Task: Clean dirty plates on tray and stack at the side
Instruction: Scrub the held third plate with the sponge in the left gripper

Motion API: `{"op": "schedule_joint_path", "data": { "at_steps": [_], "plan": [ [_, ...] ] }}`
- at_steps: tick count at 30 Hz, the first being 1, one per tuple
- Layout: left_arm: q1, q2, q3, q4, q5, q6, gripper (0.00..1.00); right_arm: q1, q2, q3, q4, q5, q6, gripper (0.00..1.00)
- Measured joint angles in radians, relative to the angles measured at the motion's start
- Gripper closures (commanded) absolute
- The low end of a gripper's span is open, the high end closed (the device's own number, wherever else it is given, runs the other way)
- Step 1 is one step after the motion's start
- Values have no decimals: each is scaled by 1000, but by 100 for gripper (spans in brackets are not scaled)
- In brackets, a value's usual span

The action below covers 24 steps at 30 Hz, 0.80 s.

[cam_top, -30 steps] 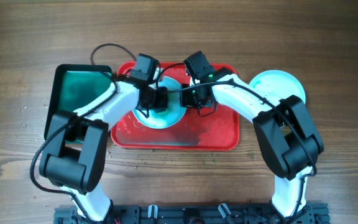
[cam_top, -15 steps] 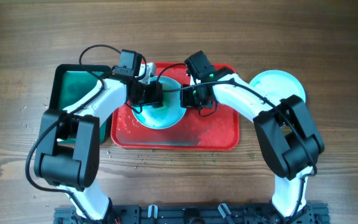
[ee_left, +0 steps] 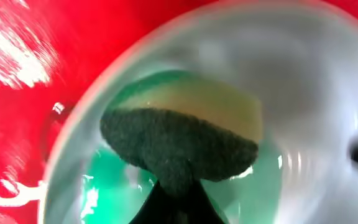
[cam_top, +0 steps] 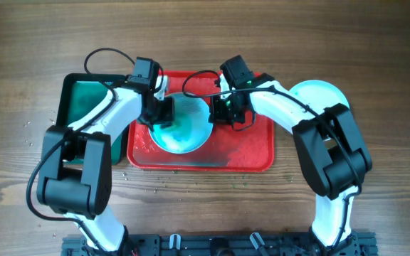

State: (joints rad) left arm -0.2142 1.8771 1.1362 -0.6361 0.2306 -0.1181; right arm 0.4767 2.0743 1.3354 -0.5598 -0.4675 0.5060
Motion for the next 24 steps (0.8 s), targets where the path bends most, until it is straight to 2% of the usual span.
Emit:
{"op": "schedule_joint_path", "data": {
  "at_steps": [4,9,11,13,17,24],
  "plan": [
    [13,0,-7,-118,166,150,96,-23,3,-4,29,-30,-41,96],
    [11,2,-13,-115,229,206,96,-81,15,-5,84,-90,-86,96],
    [-3,2,-13,-88,159,118,96,-90,19,-5,95,-97,-89,96],
    [-56,-6,-10,-67,23,-57,96,-92,21,-5,98,-97,-89,96],
    [-174,-16,-10,20,-206,-283,96,-108,22,-5,102,-92,-89,96],
    [-267,-14,-16,85,-352,-423,96,-119,22,-5,101,-90,-88,96]
  ]
}}
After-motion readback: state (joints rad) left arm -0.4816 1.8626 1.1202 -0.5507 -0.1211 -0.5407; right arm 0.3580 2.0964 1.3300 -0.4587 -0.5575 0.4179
